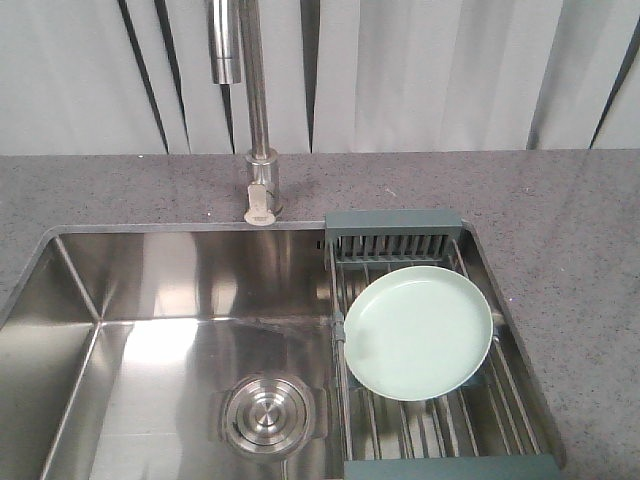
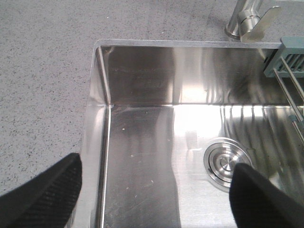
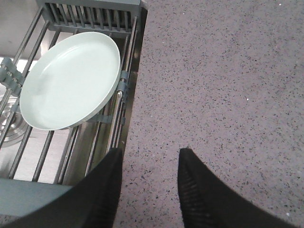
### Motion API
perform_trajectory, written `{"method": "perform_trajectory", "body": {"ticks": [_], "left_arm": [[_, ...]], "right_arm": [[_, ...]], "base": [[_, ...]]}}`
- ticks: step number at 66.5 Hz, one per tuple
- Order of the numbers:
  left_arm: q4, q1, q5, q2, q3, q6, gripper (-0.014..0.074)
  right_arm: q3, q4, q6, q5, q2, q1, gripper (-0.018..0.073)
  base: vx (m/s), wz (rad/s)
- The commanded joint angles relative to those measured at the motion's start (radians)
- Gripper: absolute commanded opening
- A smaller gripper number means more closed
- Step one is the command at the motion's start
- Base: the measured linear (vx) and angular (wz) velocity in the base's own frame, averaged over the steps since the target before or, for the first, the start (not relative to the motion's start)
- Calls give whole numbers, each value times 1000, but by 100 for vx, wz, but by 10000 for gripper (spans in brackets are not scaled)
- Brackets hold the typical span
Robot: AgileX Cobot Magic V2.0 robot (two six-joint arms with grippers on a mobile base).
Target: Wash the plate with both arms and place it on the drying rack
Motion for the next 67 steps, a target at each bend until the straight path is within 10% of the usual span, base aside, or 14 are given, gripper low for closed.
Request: {"method": "perform_trajectory", "body": {"ticks": [1,67], "left_arm": [[0,-4,-63,5,-24,-8,585],[0,-4,-63,5,-24,-8,585]], "right_arm": [[-27,-2,-16,-45,3,-8,251],[-27,44,-10,3,3,-8,232]], "base": [[0,0],[0,0]]}}
